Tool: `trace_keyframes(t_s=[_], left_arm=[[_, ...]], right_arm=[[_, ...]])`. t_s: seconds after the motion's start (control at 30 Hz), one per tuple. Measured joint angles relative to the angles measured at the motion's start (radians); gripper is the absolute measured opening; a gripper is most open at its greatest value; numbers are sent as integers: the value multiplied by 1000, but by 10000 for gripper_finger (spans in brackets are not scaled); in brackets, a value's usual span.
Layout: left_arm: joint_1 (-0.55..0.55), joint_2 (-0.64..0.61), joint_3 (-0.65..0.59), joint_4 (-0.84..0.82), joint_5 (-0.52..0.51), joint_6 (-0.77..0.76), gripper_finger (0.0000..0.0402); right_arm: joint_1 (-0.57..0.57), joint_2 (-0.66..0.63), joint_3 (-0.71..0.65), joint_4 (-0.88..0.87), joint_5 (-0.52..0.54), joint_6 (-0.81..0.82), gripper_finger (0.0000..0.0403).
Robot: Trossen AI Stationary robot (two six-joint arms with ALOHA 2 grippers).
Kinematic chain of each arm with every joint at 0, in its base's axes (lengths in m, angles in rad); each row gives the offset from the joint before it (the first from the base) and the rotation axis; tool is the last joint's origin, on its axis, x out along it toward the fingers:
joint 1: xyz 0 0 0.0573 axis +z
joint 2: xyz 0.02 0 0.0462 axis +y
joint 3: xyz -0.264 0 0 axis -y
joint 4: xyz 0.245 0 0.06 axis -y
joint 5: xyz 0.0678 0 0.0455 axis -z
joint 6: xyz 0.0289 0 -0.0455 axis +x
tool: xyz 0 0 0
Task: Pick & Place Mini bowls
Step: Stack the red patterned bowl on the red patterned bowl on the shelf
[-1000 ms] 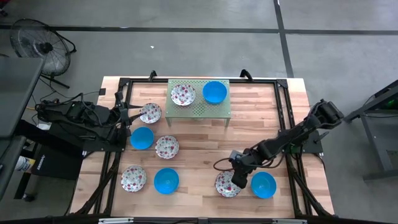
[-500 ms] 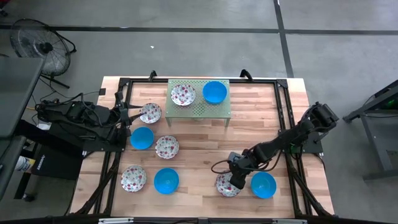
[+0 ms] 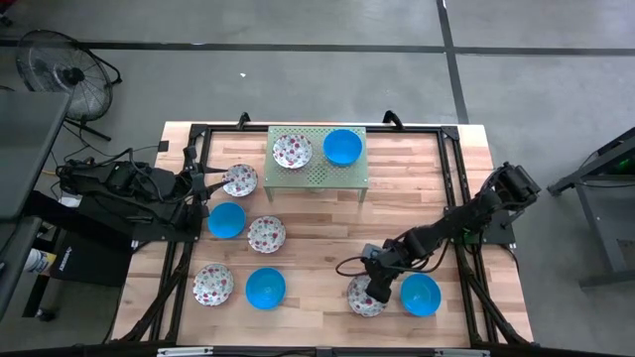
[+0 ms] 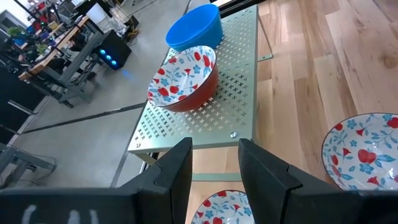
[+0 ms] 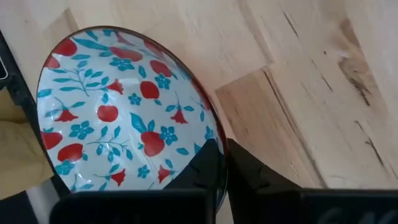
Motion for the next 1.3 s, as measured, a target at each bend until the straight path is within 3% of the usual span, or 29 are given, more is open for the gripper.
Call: trace_keyframes(t_s=[0.27,0.6,0.8,1.07,1.3], left_arm=[[0,0,0,10,-1,-5,127],[0,0,0,10,-1,-54,127],[0,0,0,9,-1,-76,127],[0,0,0,9,-2,-88,127],[0,0,0,10,-14,-83,127]], right_arm=[[-93,0,93,-84,-53,-107,3],[-281,0,418,-422,-36,-442,1],[-426,0,613,-528,16,-554,1],[-600,-1,807,-493,63,-548,1],[-733,33,889,-359,18,-477,0]])
